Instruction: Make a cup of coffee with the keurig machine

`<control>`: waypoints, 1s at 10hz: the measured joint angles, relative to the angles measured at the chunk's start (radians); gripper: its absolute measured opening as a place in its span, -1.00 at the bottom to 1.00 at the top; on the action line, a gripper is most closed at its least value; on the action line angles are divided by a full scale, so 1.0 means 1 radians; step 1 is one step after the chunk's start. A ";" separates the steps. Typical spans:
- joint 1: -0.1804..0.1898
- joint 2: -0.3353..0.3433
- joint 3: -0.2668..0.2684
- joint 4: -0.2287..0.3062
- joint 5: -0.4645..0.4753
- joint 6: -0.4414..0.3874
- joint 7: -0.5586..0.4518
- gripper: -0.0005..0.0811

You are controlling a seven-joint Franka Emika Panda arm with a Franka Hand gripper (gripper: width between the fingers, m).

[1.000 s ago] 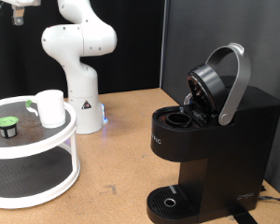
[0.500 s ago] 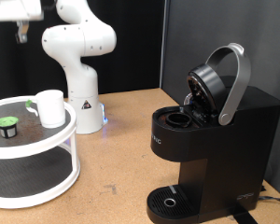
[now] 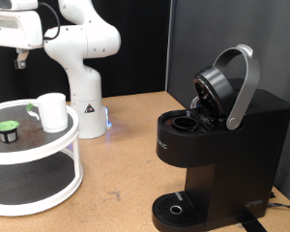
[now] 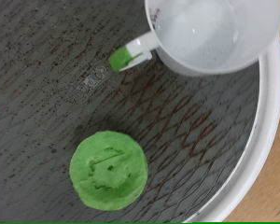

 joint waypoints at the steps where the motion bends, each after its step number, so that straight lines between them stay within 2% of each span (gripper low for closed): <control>1: 0.014 -0.006 -0.027 0.000 0.007 -0.001 -0.089 0.99; 3: 0.049 0.007 -0.086 -0.005 0.012 0.001 -0.185 0.99; 5: 0.075 0.071 -0.130 -0.015 0.012 0.052 -0.187 0.99; 10: 0.089 0.232 -0.187 -0.052 -0.004 0.205 -0.190 0.99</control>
